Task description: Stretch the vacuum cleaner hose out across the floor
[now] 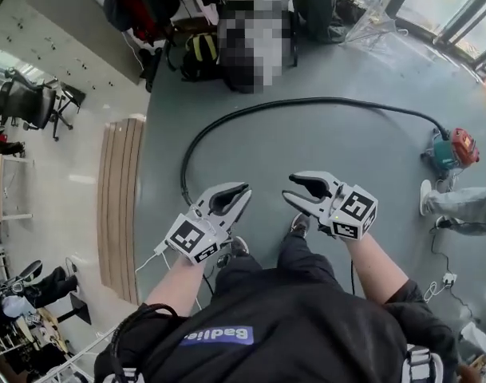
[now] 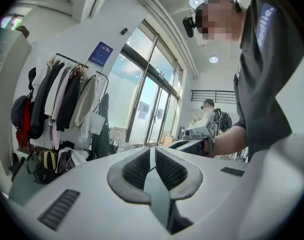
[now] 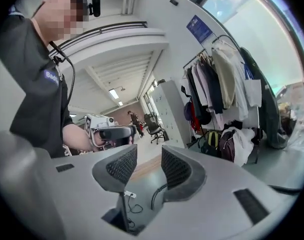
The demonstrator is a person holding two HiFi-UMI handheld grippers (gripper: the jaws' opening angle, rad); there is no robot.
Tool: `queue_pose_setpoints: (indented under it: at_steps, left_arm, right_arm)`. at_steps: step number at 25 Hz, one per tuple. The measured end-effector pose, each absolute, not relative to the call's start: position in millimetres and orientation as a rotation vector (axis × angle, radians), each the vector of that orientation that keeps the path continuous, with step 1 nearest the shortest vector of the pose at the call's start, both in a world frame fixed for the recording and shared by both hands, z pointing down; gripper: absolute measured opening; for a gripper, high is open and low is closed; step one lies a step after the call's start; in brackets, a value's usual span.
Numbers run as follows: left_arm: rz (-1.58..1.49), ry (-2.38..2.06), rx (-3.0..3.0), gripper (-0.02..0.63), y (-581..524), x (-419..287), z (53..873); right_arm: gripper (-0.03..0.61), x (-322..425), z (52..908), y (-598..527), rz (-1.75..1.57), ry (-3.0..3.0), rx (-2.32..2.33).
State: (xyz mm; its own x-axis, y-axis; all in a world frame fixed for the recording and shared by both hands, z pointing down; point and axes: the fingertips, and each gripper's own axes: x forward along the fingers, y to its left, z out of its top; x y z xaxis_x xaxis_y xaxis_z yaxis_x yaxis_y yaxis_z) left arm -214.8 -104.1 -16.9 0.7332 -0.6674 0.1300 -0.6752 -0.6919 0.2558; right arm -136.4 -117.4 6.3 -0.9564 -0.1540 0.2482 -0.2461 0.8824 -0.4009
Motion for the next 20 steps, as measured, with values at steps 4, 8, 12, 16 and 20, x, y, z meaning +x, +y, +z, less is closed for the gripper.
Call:
queue_pose_setpoints:
  at_steps: [4,8,12,16,20]
  left_arm:
    - [-0.010,-0.972,2.764,0.027,-56.8,-209.0,-73.3]
    - [0.009,-0.861,2.814,0.009,2.9,-216.1,-91.9]
    - [-0.033,-0.803,2.818,0.009,56.3,-215.5,-105.3]
    - [-0.056,-0.792,2.841,0.009,93.8,-206.1,-127.8]
    - [-0.075,-0.865,2.875,0.009,119.3,-182.0,-155.5]
  right_arm:
    - [0.115,-128.3,-43.8,-44.6,0.556,-2.889,0.438]
    - [0.077,-138.3,-73.0,14.3,0.570,-2.934,0.609]
    - [0.040,-145.3,-96.3,53.9,0.524,-2.946,0.678]
    - [0.020,-149.7,-137.9,83.0,0.455,-3.011,0.667]
    - [0.006,-132.9,-169.8,112.3,0.352,-3.088,0.560]
